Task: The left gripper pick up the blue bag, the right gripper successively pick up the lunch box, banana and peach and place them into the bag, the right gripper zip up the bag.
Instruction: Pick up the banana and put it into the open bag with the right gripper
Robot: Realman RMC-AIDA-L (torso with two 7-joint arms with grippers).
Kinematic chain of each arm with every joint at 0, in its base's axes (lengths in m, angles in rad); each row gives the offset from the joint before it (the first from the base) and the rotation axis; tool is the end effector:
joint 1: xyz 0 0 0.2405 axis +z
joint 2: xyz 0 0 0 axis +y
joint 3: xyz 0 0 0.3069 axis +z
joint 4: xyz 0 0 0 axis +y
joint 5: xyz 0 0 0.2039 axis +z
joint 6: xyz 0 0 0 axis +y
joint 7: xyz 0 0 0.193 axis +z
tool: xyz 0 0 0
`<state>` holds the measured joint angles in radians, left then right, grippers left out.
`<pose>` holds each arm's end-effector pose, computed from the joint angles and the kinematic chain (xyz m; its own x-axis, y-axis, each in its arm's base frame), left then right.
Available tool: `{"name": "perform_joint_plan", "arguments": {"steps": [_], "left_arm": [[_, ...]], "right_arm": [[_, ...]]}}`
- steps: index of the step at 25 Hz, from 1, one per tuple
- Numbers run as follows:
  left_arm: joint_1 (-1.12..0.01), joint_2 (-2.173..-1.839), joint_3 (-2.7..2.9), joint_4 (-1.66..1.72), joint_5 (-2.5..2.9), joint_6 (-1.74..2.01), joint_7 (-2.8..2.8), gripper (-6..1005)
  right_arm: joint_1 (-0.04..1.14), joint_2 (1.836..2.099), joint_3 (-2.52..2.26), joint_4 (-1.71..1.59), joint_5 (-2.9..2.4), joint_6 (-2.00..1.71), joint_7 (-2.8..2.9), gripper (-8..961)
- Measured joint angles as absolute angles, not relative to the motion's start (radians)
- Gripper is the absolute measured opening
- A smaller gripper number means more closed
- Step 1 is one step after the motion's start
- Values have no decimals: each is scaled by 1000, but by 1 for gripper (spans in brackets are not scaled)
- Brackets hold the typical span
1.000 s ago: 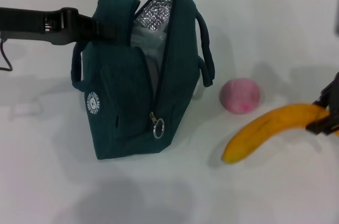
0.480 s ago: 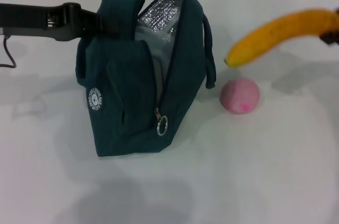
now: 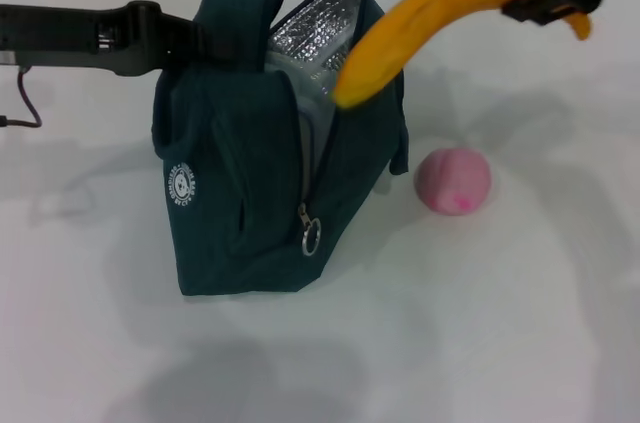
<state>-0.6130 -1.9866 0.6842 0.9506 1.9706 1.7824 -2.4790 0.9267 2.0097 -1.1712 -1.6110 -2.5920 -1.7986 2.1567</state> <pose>-0.2219 0.3905 0.0175 0.3261 0.8523 0.4091 0.8532 -0.4516 0.2608 0.0906 0.4398 0.0215 0.9486 -0.0448 0.3132 0.0983 -0.8992 -0.4263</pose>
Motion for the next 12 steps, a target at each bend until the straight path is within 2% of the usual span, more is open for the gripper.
{"name": "perform_joint_plan", "arguments": {"steps": [12], "left_arm": [[-624,-1993,687,951,1969,1782,-2475,38]], "right_arm": [[963,2023,-1383,-1529,-2591,-1630,2180,491]]}}
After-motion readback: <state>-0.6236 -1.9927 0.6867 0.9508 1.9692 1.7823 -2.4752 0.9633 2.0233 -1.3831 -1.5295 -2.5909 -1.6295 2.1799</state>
